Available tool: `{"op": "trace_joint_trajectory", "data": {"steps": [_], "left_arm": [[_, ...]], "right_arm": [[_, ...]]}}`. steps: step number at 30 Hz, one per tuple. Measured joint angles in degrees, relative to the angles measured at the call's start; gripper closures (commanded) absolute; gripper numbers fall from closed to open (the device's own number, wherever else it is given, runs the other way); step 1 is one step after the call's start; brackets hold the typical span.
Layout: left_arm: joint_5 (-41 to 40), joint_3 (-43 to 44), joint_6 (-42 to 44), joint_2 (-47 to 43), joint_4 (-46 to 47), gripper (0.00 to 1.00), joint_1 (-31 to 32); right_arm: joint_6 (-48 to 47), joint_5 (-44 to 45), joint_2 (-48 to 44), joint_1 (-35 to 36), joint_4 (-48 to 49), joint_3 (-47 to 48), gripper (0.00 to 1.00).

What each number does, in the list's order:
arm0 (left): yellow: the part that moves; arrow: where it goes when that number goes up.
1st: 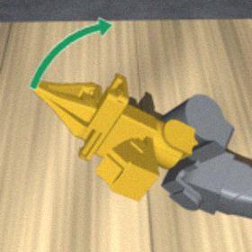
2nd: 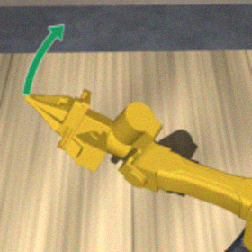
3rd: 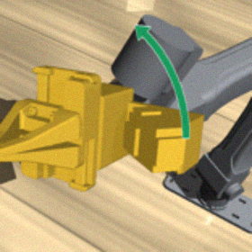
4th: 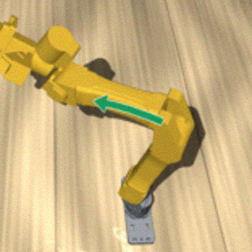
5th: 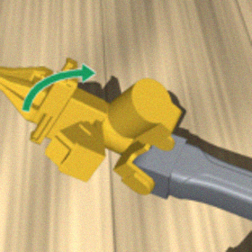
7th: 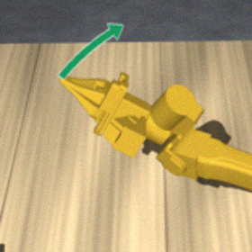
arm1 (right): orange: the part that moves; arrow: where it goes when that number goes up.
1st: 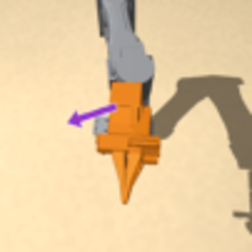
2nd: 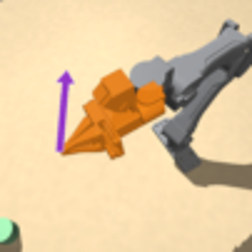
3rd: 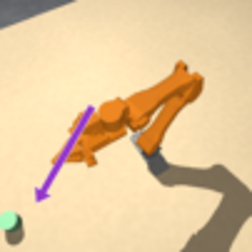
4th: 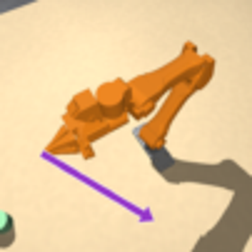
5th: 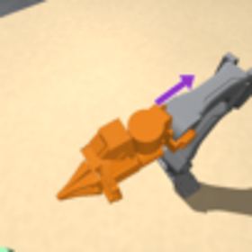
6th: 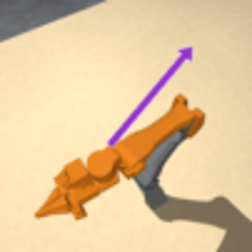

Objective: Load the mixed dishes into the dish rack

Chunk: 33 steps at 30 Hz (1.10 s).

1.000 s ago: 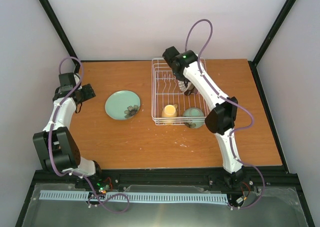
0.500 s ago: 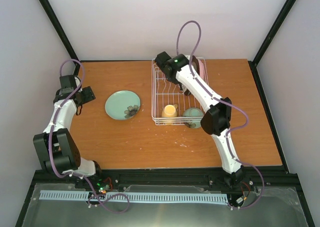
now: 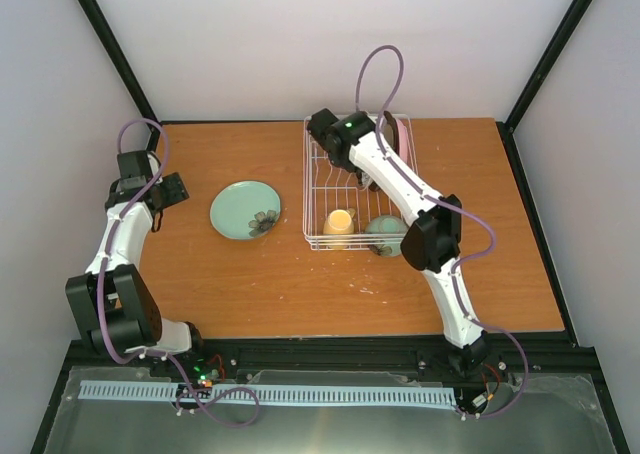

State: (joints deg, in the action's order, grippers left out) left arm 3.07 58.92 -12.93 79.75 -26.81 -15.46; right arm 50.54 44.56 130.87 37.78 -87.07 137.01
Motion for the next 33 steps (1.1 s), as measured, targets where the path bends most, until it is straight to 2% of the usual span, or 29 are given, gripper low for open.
{"op": "trace_joint_trajectory", "data": {"steps": [11,33], "left_arm": [[-1.25,-0.37,0.44,-0.74,0.02,0.28,0.0],[-2.12,-1.44,0.57,-0.9,0.22,0.25,-0.02]], "right_arm": [[4.83,-7.28,0.66,-3.34,-1.2,3.65,0.97],[4.39,0.26,6.32,-0.59,3.34,4.94,0.97]]}}
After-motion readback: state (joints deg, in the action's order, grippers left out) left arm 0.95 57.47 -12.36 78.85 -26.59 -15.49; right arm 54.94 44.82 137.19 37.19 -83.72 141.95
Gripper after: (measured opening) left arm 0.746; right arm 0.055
